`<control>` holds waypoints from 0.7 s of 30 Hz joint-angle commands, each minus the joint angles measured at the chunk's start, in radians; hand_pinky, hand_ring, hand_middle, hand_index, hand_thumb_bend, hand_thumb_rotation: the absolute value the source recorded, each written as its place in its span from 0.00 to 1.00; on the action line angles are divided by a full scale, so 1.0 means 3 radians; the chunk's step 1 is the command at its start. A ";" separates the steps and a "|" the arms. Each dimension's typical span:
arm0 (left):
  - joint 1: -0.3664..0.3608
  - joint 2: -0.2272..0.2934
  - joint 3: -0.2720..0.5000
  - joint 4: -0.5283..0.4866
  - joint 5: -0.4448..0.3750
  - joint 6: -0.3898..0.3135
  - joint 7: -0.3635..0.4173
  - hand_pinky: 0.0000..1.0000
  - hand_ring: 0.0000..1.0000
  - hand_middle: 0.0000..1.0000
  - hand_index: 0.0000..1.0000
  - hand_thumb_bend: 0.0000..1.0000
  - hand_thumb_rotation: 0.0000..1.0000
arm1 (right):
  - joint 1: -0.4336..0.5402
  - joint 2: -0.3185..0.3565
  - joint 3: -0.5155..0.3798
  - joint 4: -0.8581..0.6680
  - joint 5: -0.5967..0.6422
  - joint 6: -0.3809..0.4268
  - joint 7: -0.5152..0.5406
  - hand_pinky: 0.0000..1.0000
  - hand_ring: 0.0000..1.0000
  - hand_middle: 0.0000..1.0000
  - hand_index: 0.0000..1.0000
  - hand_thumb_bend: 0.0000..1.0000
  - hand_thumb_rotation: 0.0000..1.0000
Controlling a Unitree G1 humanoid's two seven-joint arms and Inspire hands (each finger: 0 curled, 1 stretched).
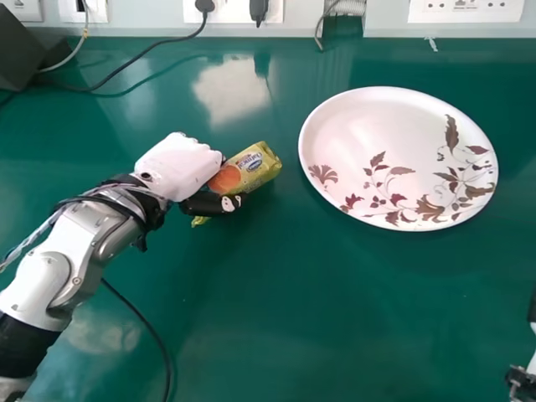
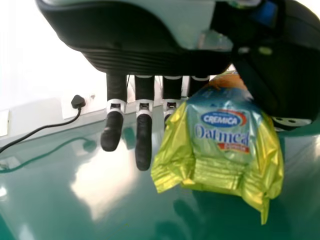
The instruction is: Pick up biscuit and place it in the plate
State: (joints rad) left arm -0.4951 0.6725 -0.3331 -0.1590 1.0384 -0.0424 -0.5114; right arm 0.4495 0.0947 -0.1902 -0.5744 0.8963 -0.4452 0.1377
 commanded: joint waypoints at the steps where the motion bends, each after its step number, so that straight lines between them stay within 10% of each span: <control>1: -0.0022 0.0042 0.0091 -0.0078 -0.0023 0.0018 -0.0023 0.21 0.39 0.48 0.51 0.51 0.00 | -0.0011 0.0169 -0.0020 0.0019 0.0050 -0.0035 0.0030 0.50 0.70 0.73 0.76 0.93 0.18; 21: -0.0071 0.0053 0.0314 -0.0346 -0.0241 -0.0021 -0.0142 0.21 0.40 0.48 0.52 0.51 0.00 | -0.0067 0.0162 -0.0038 0.0068 -0.0005 -0.0066 0.0020 0.53 0.70 0.72 0.74 0.90 0.19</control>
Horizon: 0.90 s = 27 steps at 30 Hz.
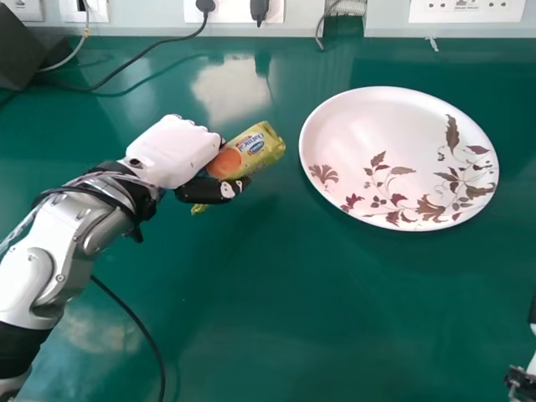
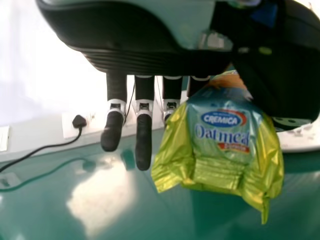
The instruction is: Pick up biscuit and place it in the plate
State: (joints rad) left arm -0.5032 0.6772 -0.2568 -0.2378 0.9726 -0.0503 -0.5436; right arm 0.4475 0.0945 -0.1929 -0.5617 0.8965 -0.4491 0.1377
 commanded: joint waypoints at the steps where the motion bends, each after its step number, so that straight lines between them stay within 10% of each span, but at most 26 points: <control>1: -0.0049 0.0035 0.0070 -0.0100 -0.0030 0.0007 -0.0044 0.21 0.40 0.48 0.52 0.51 0.00 | -0.0061 0.0163 -0.0029 0.0023 -0.0004 -0.0051 0.0015 0.53 0.69 0.71 0.74 0.90 0.19; 27: -0.0299 -0.0083 0.0138 -0.0166 -0.0242 -0.0158 0.0019 0.18 0.40 0.47 0.51 0.51 0.00 | -0.0072 0.0200 0.0043 -0.0109 -0.0225 -0.0065 -0.0210 0.50 0.64 0.66 0.74 0.89 0.22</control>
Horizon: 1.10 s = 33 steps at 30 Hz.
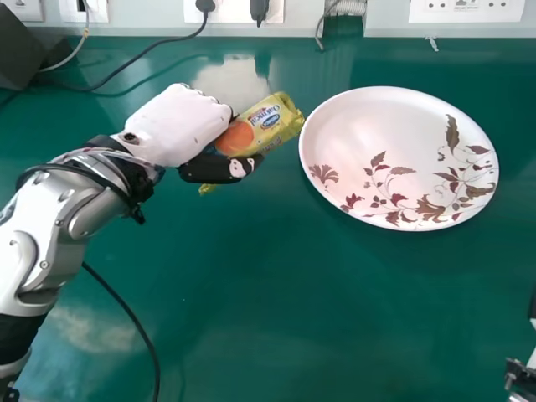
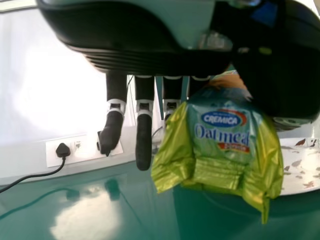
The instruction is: Pick up biscuit and place it in the plate
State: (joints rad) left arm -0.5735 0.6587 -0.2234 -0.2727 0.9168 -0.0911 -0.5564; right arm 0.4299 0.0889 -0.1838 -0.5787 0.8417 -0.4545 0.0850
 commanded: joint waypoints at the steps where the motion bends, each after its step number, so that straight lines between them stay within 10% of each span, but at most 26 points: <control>1: -0.0075 -0.0035 0.0023 -0.0050 -0.0054 -0.0028 0.0069 0.17 0.39 0.47 0.51 0.51 0.00 | -0.0007 0.0221 0.0020 -0.0056 -0.0043 -0.0054 -0.0039 0.48 0.62 0.64 0.74 0.88 0.22; 33: -0.0490 -0.0547 -0.0209 0.0203 0.0026 -0.0063 0.0145 0.17 0.38 0.46 0.53 0.50 0.00 | 0.0064 0.0219 0.0104 0.0029 -0.0014 -0.0257 0.0069 0.52 0.66 0.67 0.71 0.88 0.22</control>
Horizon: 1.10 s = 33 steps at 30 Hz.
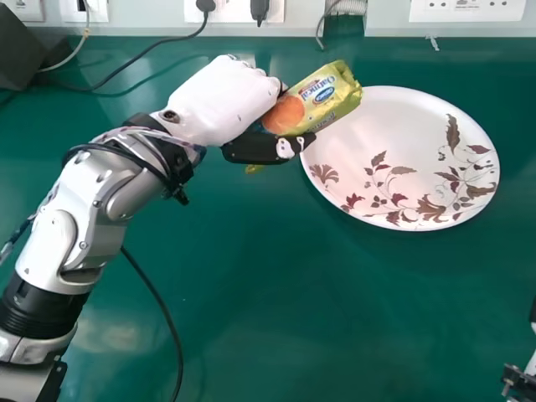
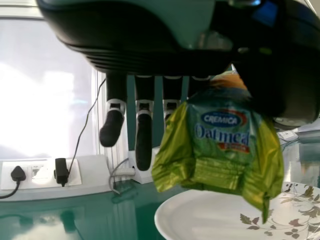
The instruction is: Pick up biscuit and place it in the plate
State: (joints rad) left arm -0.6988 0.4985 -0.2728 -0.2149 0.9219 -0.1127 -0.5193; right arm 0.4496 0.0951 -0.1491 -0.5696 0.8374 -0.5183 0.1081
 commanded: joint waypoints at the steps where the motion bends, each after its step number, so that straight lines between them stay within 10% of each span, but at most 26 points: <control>1: -0.0085 -0.0019 -0.0050 0.0022 0.0005 0.0008 0.0015 0.17 0.38 0.46 0.53 0.50 0.00 | -0.0003 0.0196 -0.0013 0.0002 0.0003 -0.0046 -0.0004 0.52 0.66 0.67 0.72 0.88 0.23; 20: -0.0406 -0.0243 -0.0282 0.0336 0.0107 0.0021 0.0087 0.16 0.37 0.46 0.52 0.50 0.00 | -0.0075 0.0173 -0.0057 0.0097 -0.0015 -0.0070 0.0007 0.54 0.66 0.68 0.70 0.87 0.23; 33: -0.0813 -0.0627 -0.0615 0.1149 0.0305 0.0097 0.0359 0.17 0.37 0.46 0.53 0.50 0.00 | -0.0021 0.0182 -0.0046 0.0105 0.0033 -0.0089 0.0052 0.48 0.61 0.64 0.70 0.87 0.23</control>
State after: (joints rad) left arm -0.9131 0.3249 -0.4382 0.1103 1.0063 -0.0860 -0.4425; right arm 0.4484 0.0947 -0.1569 -0.5361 0.8414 -0.5356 0.1202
